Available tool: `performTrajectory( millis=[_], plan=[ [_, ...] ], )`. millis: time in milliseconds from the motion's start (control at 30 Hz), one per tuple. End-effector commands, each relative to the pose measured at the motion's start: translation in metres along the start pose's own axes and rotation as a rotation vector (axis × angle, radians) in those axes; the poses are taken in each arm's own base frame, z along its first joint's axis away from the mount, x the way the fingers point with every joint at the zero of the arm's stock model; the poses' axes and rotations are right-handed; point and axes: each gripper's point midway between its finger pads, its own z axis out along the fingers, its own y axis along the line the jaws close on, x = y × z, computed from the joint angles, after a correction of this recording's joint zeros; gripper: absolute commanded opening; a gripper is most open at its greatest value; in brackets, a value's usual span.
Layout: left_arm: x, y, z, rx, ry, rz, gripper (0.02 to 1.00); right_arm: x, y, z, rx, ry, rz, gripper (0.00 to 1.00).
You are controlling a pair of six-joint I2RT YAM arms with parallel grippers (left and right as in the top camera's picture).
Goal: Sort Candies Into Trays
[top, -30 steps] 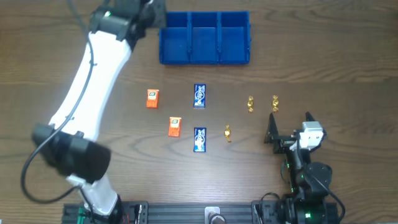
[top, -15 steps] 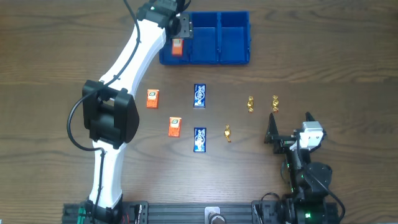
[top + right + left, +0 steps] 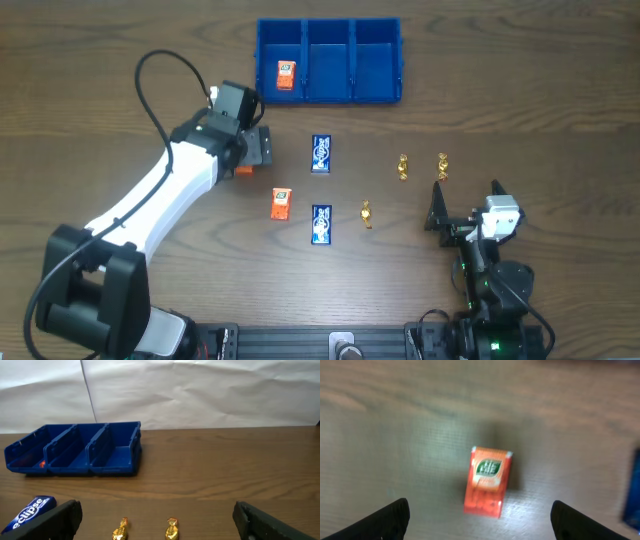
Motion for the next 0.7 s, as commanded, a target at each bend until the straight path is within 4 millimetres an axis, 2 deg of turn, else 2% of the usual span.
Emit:
performTrajectory(
  millis=[33, 200, 367, 567, 700],
  plan=[
    [0.015, -0.003, 0.022, 0.001, 0.061, -0.009, 0.899, 0.002, 0.001, 0.000, -0.007, 0.003, -0.009, 0.998],
    [0.023, -0.009, 0.049, 0.008, 0.097, 0.013, 0.884, 0.002, 0.001, 0.000, -0.007, 0.003, -0.009, 0.998],
    [0.025, -0.009, 0.053, 0.012, 0.109, 0.021, 0.862, 0.002, 0.001, 0.000, -0.007, 0.003, -0.009, 0.998],
    [0.034, -0.010, 0.067, 0.023, 0.150, 0.017, 0.825, 0.002, 0.001, 0.000, -0.007, 0.003, -0.009, 0.998],
    [0.035, -0.011, 0.067, 0.028, 0.152, 0.017, 0.627, 0.002, 0.001, 0.000, -0.007, 0.003, -0.009, 0.998]
  ],
)
